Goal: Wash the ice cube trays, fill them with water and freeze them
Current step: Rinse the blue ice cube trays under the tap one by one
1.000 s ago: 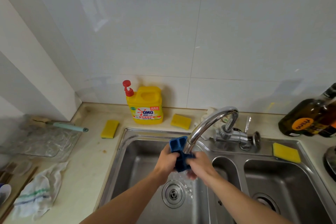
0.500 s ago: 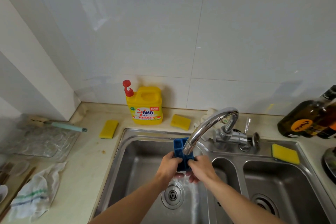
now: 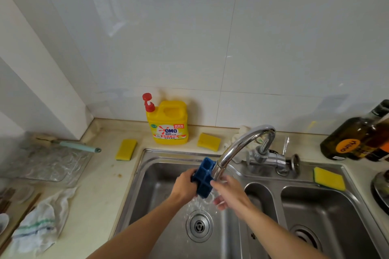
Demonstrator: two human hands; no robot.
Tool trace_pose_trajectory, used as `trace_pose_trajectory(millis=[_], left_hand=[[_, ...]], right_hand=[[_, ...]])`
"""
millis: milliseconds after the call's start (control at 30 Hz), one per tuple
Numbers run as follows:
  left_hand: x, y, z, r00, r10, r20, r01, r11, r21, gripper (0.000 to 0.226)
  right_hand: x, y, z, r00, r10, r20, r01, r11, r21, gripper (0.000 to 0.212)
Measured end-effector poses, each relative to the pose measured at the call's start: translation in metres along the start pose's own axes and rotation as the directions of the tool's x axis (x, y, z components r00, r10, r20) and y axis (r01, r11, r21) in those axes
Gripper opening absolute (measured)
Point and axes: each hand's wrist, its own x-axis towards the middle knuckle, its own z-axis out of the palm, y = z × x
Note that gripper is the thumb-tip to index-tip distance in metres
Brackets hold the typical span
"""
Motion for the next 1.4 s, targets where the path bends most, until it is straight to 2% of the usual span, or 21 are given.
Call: trace_pose_trajectory(millis=[100, 233, 333, 500, 600, 667, 733, 833, 900, 1000, 1167, 1267, 1400], left_hand=[[0.004, 0.000, -0.009, 0.995, 0.060, 0.075, -0.070, 0.988, 0.137, 0.042], [0.007, 0.013, -0.009, 0.974, 0.108, 0.201, -0.152, 0.963, 0.221, 0.041], [0.007, 0.020, -0.005, 0.974, 0.113, 0.195, -0.156, 0.962, 0.223, 0.048], [0.003, 0.028, 0.011, 0.994, 0.094, 0.052, -0.099, 0.991, 0.087, 0.040], [-0.003, 0.025, 0.019, 0.995, -0.038, 0.088, 0.060, 0.965, -0.256, 0.050], [-0.007, 0.020, 0.020, 0.993, -0.071, 0.092, 0.100, 0.925, -0.366, 0.051], [-0.006, 0.013, 0.019, 0.993, -0.110, 0.032, 0.114, 0.931, -0.347, 0.048], [-0.003, 0.006, 0.015, 0.982, -0.187, -0.041, 0.161, 0.923, -0.349, 0.045], [-0.001, 0.005, 0.011, 0.979, -0.184, -0.092, 0.144, 0.933, -0.331, 0.043], [0.001, 0.007, 0.008, 0.985, -0.119, -0.127, 0.078, 0.954, -0.289, 0.040], [-0.001, 0.013, 0.010, 0.991, -0.059, -0.124, 0.026, 0.968, -0.250, 0.044], [-0.001, 0.005, 0.009, 0.987, -0.113, -0.113, 0.084, 0.968, -0.237, 0.046], [-0.004, -0.003, 0.009, 0.982, -0.189, 0.026, 0.188, 0.941, -0.282, 0.037]], right_hand=[[0.004, -0.001, -0.005, 0.999, -0.033, -0.042, 0.033, 0.999, -0.003, 0.047], [0.008, -0.003, 0.001, 0.986, -0.146, -0.080, 0.132, 0.978, -0.159, 0.032], [0.009, 0.000, 0.003, 0.971, -0.169, -0.168, 0.128, 0.964, -0.234, 0.031], [0.010, 0.002, 0.000, 0.954, -0.187, -0.233, 0.136, 0.967, -0.218, 0.016], [0.013, 0.001, -0.005, 0.959, -0.066, -0.274, 0.044, 0.995, -0.088, 0.008], [0.014, 0.001, -0.007, 0.972, 0.031, -0.231, -0.018, 0.998, 0.060, 0.020], [0.014, 0.000, -0.008, 0.984, 0.072, -0.165, -0.047, 0.988, 0.147, 0.029], [0.014, -0.002, -0.006, 0.990, 0.036, -0.135, -0.021, 0.994, 0.107, 0.021], [0.014, -0.001, -0.004, 0.991, 0.017, -0.136, -0.010, 0.999, 0.054, 0.012], [0.013, 0.002, -0.003, 0.991, 0.009, -0.137, -0.010, 1.000, -0.011, 0.011], [0.009, 0.011, 0.002, 0.991, 0.057, -0.117, -0.057, 0.998, 0.009, 0.014], [0.004, 0.007, 0.007, 0.992, 0.013, -0.126, -0.017, 0.999, -0.034, 0.011], [0.003, 0.004, 0.006, 0.989, -0.038, -0.144, 0.017, 0.989, -0.145, 0.009]])
